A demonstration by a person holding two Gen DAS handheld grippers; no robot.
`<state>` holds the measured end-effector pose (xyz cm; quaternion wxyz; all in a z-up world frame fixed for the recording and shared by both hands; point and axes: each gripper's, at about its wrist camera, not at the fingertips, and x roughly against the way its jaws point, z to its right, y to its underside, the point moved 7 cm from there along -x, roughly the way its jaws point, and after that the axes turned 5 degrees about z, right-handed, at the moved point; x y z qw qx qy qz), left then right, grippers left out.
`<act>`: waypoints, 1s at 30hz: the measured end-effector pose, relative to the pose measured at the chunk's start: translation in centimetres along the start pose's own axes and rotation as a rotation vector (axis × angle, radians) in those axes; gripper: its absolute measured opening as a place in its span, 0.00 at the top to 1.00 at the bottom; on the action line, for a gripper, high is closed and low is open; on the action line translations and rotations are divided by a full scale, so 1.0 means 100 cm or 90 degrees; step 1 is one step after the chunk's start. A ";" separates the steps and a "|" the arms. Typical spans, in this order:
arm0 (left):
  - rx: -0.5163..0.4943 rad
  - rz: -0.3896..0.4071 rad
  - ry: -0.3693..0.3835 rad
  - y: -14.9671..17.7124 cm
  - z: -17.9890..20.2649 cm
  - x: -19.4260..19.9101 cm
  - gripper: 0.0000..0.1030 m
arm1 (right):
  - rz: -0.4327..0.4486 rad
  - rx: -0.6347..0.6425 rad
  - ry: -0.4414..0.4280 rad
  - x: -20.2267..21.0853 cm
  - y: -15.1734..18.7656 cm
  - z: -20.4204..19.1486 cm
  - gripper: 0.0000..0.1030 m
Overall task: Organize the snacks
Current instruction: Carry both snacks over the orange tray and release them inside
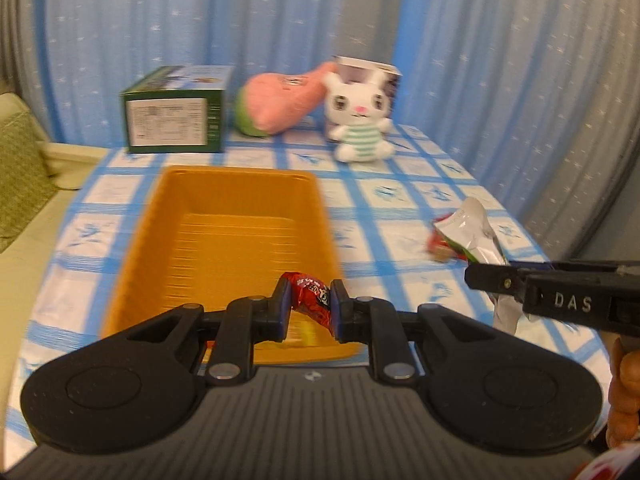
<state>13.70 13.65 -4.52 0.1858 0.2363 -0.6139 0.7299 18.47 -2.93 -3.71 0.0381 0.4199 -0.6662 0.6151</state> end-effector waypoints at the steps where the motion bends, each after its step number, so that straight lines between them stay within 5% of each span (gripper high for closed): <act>1: 0.004 -0.001 -0.007 -0.002 -0.009 0.000 0.83 | -0.004 0.004 -0.009 -0.006 0.000 -0.009 0.72; 13: 0.020 -0.020 -0.054 -0.006 -0.085 -0.021 0.83 | -0.048 0.016 -0.063 -0.066 0.003 -0.063 0.72; 24: 0.023 -0.052 -0.058 0.001 -0.101 -0.048 0.80 | -0.065 0.023 -0.066 -0.096 0.003 -0.077 0.72; 30: 0.035 -0.047 -0.061 0.004 -0.108 -0.044 0.71 | -0.067 0.023 -0.066 -0.100 0.005 -0.080 0.72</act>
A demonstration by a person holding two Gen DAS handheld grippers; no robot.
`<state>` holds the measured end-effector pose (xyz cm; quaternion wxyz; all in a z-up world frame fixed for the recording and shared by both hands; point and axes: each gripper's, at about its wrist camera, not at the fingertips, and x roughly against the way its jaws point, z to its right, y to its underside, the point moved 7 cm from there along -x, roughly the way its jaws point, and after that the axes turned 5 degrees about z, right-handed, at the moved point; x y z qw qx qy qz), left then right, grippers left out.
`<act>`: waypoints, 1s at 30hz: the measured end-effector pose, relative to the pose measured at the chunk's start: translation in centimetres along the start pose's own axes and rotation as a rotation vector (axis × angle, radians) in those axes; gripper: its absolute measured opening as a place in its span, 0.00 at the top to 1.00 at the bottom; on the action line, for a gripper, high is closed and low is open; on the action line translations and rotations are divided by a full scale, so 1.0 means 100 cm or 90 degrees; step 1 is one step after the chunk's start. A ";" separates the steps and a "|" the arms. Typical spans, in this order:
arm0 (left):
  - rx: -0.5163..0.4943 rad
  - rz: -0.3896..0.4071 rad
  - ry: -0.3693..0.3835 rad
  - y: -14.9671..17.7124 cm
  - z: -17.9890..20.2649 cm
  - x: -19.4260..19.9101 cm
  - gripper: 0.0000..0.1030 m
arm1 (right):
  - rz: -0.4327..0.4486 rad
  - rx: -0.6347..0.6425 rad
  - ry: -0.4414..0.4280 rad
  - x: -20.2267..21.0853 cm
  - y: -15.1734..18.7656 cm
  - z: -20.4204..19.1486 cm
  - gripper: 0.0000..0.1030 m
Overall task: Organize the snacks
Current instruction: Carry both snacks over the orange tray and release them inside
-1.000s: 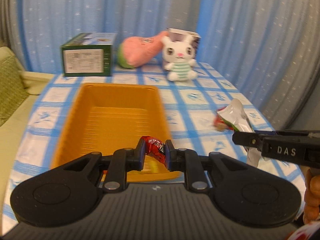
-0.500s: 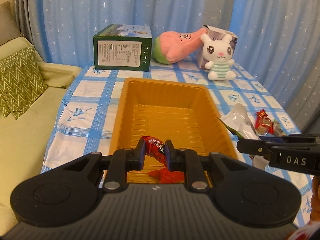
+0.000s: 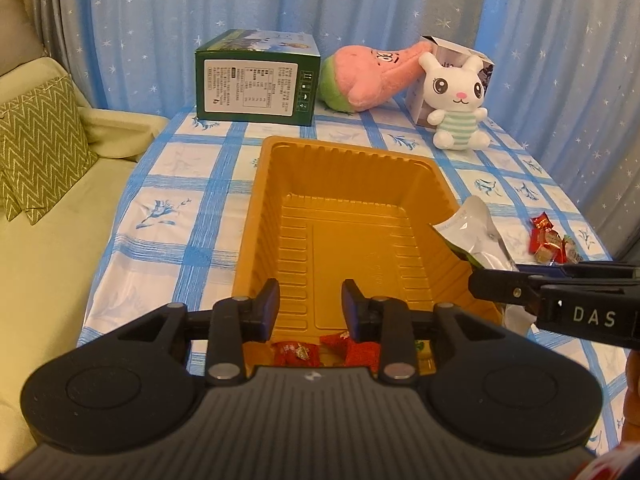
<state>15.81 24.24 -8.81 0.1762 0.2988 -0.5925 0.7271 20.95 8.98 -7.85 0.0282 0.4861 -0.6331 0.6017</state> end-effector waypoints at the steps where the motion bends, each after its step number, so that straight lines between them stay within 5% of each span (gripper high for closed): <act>1: 0.003 0.001 0.000 0.000 -0.001 0.001 0.71 | -0.001 0.000 0.000 0.000 0.000 0.000 0.72; 15: 0.023 0.023 -0.019 -0.004 -0.014 0.025 0.68 | 0.010 -0.028 -0.025 -0.006 -0.006 -0.005 0.71; 17: 0.025 0.024 -0.020 -0.004 -0.015 0.027 0.64 | 0.010 -0.046 -0.037 -0.008 -0.006 -0.005 0.64; 19: 0.026 0.026 -0.021 -0.002 -0.015 0.030 0.60 | 0.022 -0.049 -0.034 -0.004 -0.005 -0.003 0.36; 30: 0.048 0.030 -0.003 0.015 0.012 0.060 0.52 | 0.045 -0.097 0.035 0.056 0.028 0.030 0.36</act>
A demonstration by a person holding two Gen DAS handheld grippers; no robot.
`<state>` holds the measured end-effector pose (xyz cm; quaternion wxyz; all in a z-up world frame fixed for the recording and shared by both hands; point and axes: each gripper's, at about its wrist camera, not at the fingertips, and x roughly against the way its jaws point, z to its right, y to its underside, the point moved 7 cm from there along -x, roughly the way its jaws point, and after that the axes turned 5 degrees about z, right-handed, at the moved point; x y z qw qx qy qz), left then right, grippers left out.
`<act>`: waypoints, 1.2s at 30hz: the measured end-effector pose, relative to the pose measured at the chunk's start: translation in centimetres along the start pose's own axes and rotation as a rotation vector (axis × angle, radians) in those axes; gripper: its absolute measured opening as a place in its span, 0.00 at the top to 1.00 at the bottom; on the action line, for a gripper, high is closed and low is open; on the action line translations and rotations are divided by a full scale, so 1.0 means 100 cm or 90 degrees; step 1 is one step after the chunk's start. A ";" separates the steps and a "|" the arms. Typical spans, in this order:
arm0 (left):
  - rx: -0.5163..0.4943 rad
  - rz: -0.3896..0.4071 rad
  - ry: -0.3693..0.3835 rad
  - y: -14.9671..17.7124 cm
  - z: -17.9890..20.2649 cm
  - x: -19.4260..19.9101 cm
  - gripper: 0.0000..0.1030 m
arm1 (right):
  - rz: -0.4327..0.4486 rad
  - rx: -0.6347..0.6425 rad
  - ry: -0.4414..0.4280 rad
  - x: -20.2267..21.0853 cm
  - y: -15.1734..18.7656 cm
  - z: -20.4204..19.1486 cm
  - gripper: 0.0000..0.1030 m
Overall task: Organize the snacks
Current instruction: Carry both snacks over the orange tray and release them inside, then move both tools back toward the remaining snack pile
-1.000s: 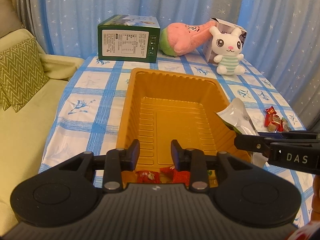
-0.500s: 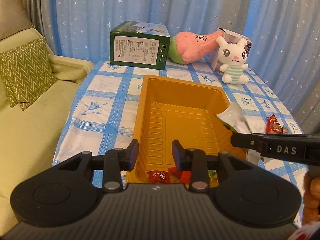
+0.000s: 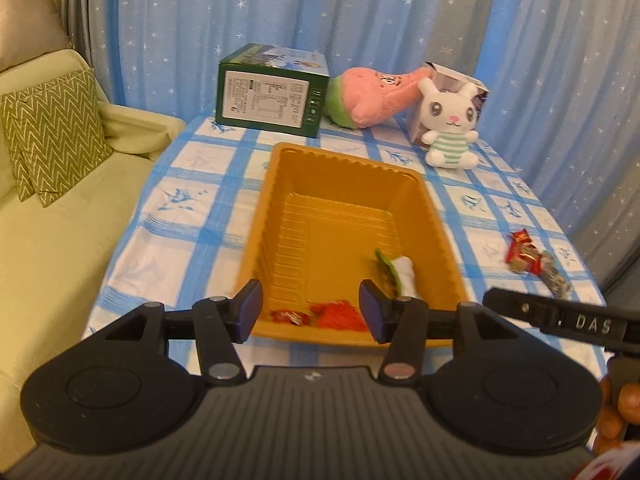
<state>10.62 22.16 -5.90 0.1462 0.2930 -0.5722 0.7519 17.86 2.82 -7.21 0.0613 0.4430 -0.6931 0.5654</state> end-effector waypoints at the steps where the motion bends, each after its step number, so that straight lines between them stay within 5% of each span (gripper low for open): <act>1: 0.001 0.001 0.004 0.002 0.005 0.003 0.51 | -0.002 -0.007 0.011 0.007 0.004 0.006 0.36; 16: -0.007 -0.003 0.094 0.027 0.088 0.033 0.27 | 0.036 -0.075 0.125 0.104 0.023 0.094 0.36; 28: -0.031 -0.017 0.136 0.032 0.146 0.030 0.03 | 0.066 -0.118 0.166 0.143 0.022 0.139 0.36; 36: -0.053 -0.017 0.148 0.031 0.173 0.020 0.02 | 0.080 -0.131 0.179 0.149 0.018 0.159 0.36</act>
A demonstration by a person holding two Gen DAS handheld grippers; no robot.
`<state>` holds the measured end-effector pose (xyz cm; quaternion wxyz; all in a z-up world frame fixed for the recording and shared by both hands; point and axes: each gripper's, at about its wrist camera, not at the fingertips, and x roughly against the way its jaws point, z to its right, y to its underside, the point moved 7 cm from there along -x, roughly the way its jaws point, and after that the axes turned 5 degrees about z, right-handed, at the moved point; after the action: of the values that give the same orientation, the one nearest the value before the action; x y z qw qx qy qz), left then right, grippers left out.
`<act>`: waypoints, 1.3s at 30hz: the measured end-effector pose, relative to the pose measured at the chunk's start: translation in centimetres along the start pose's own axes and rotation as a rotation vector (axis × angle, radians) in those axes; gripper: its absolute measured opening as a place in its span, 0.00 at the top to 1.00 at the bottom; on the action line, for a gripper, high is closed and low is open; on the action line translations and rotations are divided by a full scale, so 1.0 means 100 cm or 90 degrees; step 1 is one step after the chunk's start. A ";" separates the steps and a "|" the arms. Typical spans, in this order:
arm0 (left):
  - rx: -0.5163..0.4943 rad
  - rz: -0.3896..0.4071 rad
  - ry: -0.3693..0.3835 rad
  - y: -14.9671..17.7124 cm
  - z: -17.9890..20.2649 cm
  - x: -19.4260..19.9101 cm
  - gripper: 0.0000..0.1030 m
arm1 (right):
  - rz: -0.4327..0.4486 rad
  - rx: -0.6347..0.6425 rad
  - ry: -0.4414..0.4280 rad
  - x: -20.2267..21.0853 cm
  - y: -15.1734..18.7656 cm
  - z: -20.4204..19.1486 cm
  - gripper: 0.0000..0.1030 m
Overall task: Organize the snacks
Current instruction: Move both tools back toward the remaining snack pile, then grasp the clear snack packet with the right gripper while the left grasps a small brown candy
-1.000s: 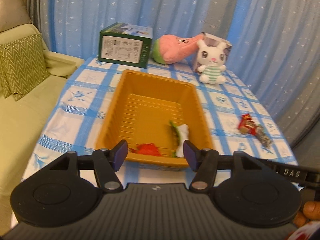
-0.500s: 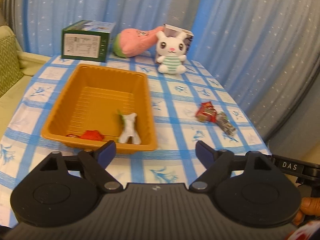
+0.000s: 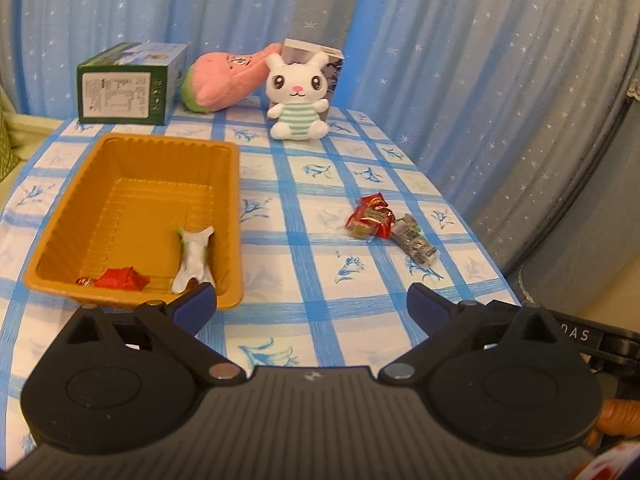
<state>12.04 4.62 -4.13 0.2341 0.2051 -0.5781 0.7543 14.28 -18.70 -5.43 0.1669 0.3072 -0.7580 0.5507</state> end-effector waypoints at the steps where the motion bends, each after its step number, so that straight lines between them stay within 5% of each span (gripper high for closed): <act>1: -0.005 0.001 0.000 -0.001 0.003 -0.002 0.02 | 0.001 -0.001 0.002 -0.001 -0.001 0.002 0.36; 16: -0.079 0.027 0.014 -0.018 0.035 -0.061 0.02 | 0.005 0.052 0.017 -0.044 -0.035 0.029 0.36; 39: -0.131 -0.055 -0.008 -0.012 0.049 -0.198 0.06 | -0.063 0.232 -0.048 -0.206 -0.055 0.045 0.36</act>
<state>28.90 -2.19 -13.44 0.2830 0.2093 -0.6445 0.6788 33.80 -18.21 -15.12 0.1069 0.3899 -0.6355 0.6578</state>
